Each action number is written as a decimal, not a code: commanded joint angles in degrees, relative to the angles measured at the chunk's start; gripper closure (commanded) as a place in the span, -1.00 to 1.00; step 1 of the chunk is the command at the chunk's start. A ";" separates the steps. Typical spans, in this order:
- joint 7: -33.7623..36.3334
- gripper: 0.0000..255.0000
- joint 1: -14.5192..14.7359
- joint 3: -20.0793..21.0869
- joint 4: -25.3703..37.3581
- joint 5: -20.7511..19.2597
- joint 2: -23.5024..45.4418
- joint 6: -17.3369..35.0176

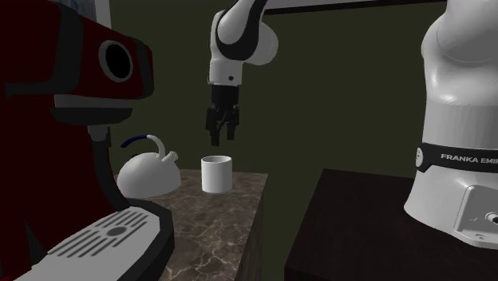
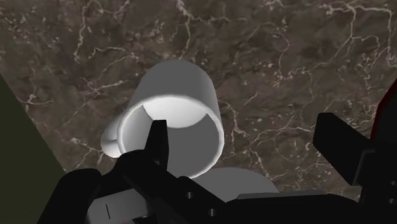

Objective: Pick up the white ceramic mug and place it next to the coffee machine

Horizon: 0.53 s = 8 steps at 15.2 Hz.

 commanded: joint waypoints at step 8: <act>-3.39 -1.00 -1.89 2.15 9.66 4.17 16.23 8.46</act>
